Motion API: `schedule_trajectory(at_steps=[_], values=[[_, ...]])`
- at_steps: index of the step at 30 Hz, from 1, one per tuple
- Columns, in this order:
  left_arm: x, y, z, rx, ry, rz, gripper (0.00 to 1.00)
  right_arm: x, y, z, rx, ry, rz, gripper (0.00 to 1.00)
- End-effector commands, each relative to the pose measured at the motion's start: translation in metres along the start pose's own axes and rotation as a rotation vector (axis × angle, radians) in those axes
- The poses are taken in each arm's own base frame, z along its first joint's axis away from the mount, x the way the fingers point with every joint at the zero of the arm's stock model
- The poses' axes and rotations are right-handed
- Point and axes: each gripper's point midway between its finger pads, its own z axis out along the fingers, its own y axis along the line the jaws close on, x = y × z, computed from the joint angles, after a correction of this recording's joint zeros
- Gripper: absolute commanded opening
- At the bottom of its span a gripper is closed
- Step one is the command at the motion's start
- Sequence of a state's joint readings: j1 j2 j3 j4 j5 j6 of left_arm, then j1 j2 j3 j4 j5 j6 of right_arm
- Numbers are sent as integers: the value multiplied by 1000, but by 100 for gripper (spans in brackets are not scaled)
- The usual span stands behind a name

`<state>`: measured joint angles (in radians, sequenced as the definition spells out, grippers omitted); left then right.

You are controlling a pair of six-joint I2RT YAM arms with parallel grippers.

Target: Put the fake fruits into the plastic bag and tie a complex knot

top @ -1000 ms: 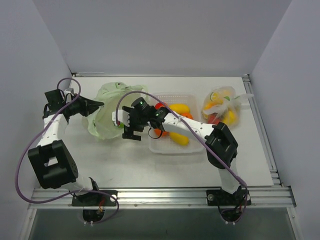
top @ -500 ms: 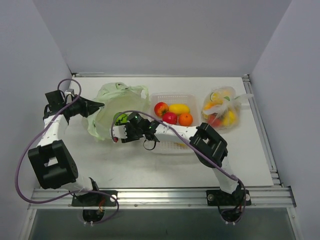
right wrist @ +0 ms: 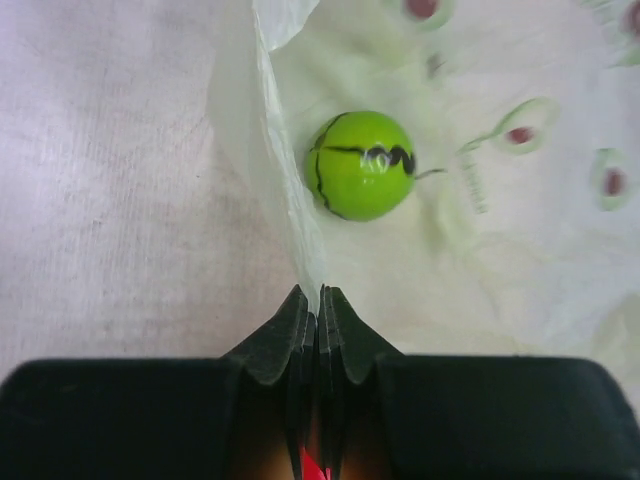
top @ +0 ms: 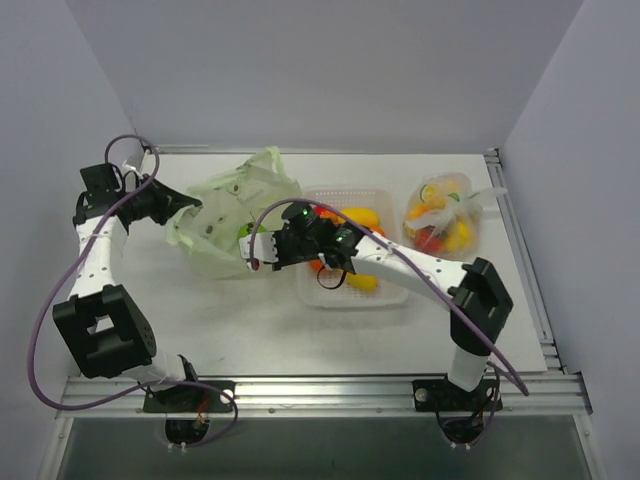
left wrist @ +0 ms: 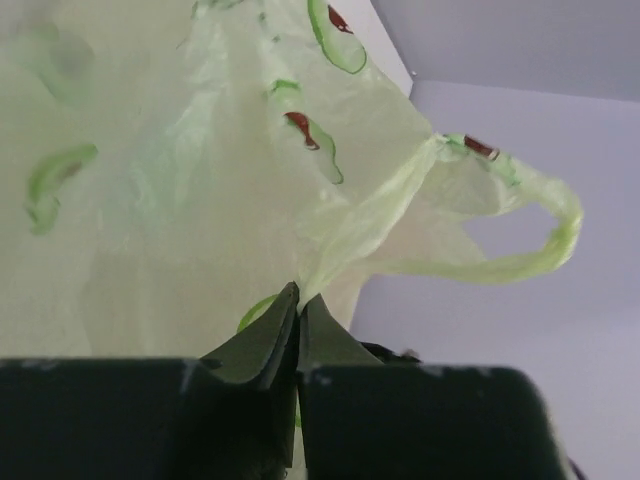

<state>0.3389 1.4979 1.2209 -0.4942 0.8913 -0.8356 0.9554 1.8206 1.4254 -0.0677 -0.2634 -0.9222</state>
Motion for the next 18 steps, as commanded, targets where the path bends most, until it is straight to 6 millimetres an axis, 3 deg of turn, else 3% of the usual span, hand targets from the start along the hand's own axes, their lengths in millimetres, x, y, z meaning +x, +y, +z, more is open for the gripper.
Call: schedule_trajectory(at_steps=[1, 5, 9, 13, 14, 16, 18], values=[[-1, -10, -21, -113, -50, 329, 9, -29, 1, -60, -55, -96, -91, 0], [1, 16, -23, -271, 1, 544, 9, -15, 16, -63, -103, -74, -136, 0], [23, 28, -25, -327, 94, 726, 9, -20, 4, -71, -74, -84, -127, 0], [38, 31, -30, -306, 123, 745, 11, -22, 2, -78, -81, -81, -110, 0], [42, 38, -29, -309, 135, 737, 14, -21, 9, -75, -99, -70, -118, 5], [45, 43, -28, -313, 141, 735, 15, -9, 21, -74, -110, -15, -114, 27], [48, 46, -27, -309, 157, 724, 17, -13, 30, -77, -115, -13, -58, 54]])
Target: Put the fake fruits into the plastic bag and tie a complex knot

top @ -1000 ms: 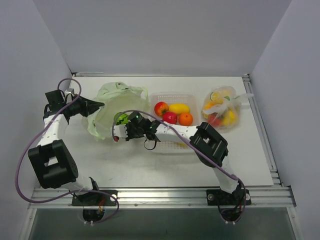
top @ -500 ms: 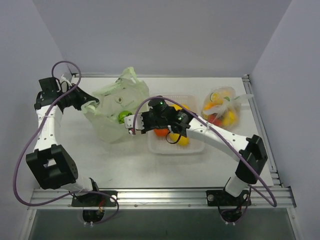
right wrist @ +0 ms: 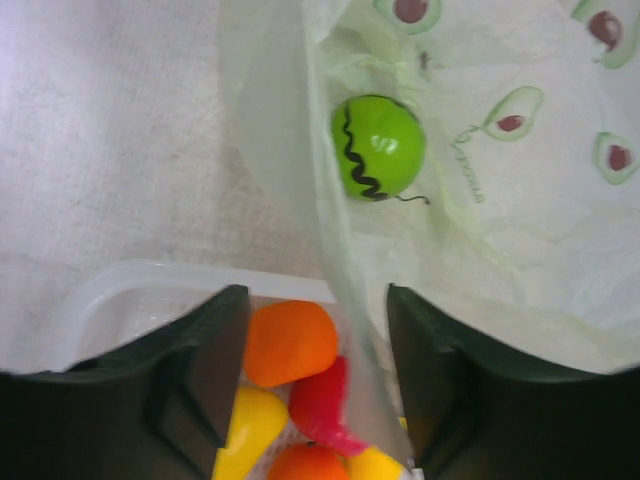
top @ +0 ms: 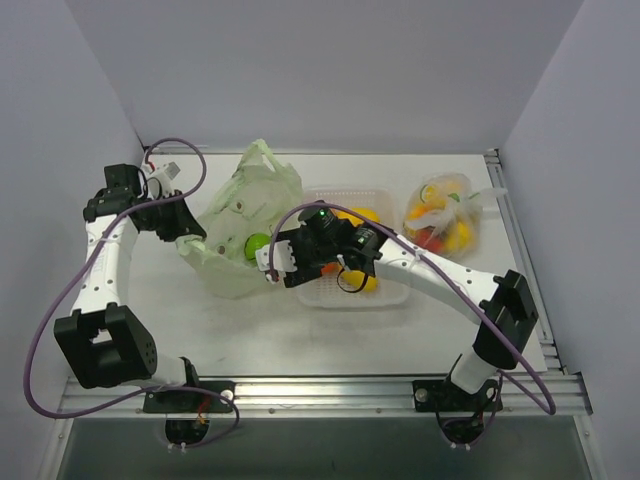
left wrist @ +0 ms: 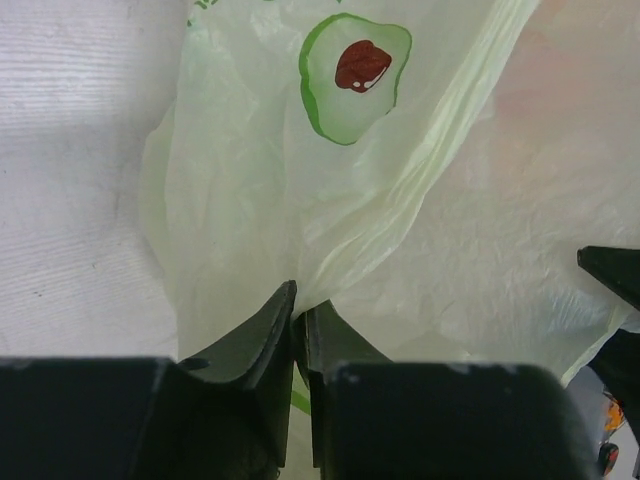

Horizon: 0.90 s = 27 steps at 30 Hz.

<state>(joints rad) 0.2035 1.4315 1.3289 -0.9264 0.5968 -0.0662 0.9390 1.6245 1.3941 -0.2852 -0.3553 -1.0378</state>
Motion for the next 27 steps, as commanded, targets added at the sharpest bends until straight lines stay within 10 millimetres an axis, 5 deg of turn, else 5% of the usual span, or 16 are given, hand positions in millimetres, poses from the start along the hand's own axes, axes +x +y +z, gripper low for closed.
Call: schedule_trajectory(at_steps=[1, 5, 6, 7, 13, 19, 27], values=[[5, 1, -5, -5, 1, 59, 18, -5, 18, -14, -14, 18, 67, 61], [2, 2, -2, 0, 2, 49, 19, -12, 7, -43, 40, 46, 263, 67], [1, 1, -2, 3, -1, 39, 19, -3, 12, -54, 4, 69, 333, 75], [0, 1, -1, 7, -4, 32, 20, -9, 8, -67, 6, 41, 445, 99], [-3, -1, 2, 25, -31, 1, 26, 42, 25, -104, -38, 20, 966, 100], [-7, -1, 3, 28, -40, -10, 24, 124, 57, -90, 30, 282, 1221, 91], [-13, 4, 1, -22, -59, -21, 25, 179, 74, -56, 52, 556, 1251, 89]])
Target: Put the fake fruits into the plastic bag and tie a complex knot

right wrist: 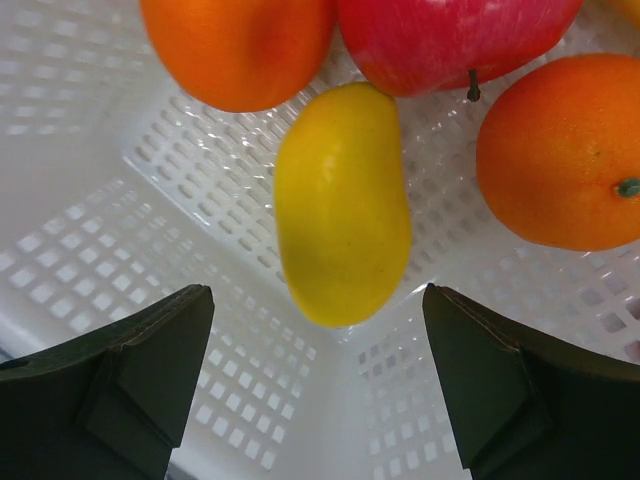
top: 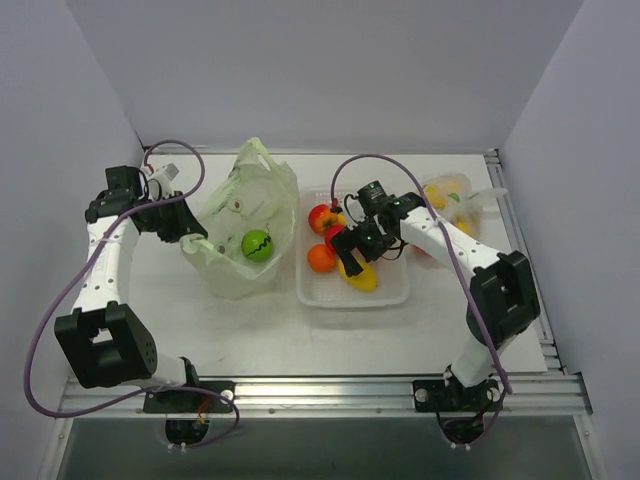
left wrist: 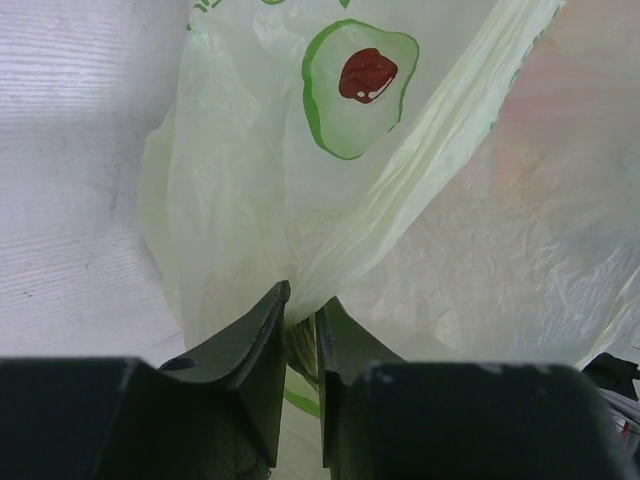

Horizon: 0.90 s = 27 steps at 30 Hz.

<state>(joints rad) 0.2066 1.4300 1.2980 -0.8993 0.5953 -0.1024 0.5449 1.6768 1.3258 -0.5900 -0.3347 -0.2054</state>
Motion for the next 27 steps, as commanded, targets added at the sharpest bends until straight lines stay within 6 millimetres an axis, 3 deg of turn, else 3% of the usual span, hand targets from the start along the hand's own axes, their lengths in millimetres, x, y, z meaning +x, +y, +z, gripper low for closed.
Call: schedule_trajectory(at_steps=[1, 9, 11, 17, 20, 22, 23, 25, 27], values=[[-16, 0, -4, -26, -61, 17, 25, 11, -14, 8, 107, 86, 25, 88], [-16, 11, -2, -112, -72, -11, 21, 29, -16, 47, 137, 174, -20, 81], [-17, 13, -3, -147, -83, -37, 24, 32, -15, 52, 138, 182, -18, 75], [-16, 7, -2, -175, -97, -37, 28, 35, -14, 46, 129, 182, -15, 56], [-14, 0, 0, -131, -93, -34, 27, 37, -14, 40, 121, 189, -25, 62], [-14, -4, 1, -108, -93, -30, 27, 40, -15, 41, 124, 199, -27, 60], [-14, -4, 2, -104, -92, -34, 25, 39, -14, 40, 115, 195, -24, 40], [-15, -6, 1, -102, -95, -32, 24, 33, -12, 33, 105, 163, 1, 18], [-16, -7, 0, -104, -98, -24, 21, 20, -5, 14, 81, 97, 12, 13]])
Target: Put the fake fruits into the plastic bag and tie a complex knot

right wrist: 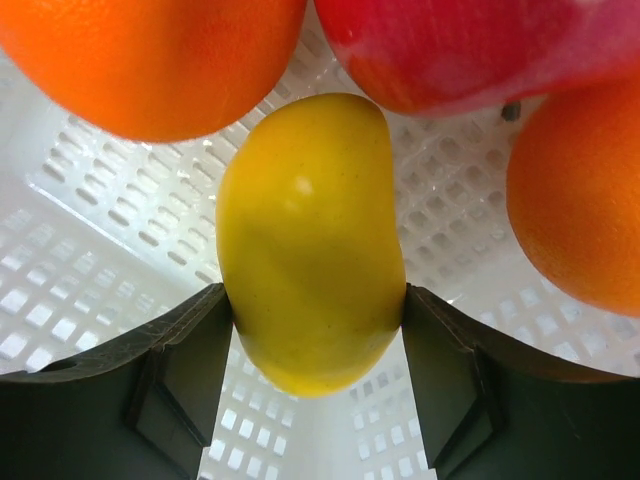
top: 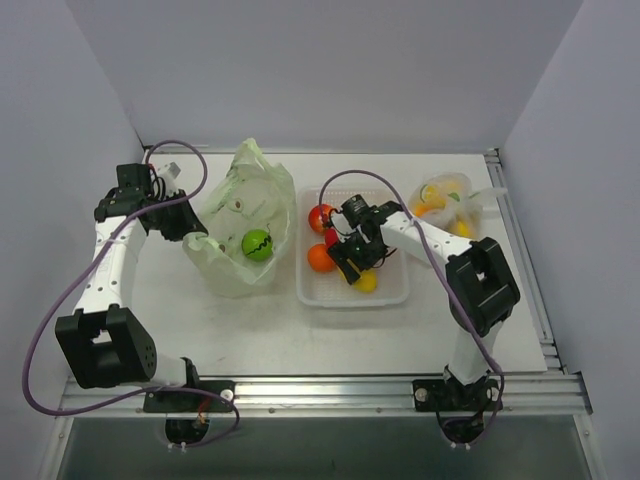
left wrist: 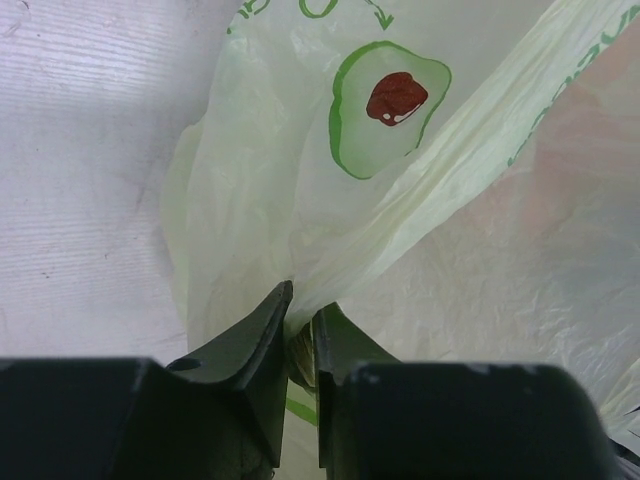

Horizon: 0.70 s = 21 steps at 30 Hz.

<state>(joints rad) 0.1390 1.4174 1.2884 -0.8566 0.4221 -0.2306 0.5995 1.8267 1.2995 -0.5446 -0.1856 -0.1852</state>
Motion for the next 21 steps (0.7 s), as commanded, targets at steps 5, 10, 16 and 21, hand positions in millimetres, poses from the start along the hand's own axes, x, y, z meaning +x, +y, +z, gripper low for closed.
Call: schedule_trajectory(at_steps=[5, 10, 16, 21], values=[[-7, -14, -8, 45, -55, 39, 19, -30, 13, -101, -77, -232, 19, 12], [-8, -18, -8, 71, -57, 50, 19, -70, 41, -179, -202, -467, -64, 11], [-11, -25, -11, 111, -80, 70, 18, -133, 77, -237, -257, -651, -179, 11], [-11, -34, -12, 166, -76, 74, 12, -183, 120, -236, -202, -690, -306, 11]])
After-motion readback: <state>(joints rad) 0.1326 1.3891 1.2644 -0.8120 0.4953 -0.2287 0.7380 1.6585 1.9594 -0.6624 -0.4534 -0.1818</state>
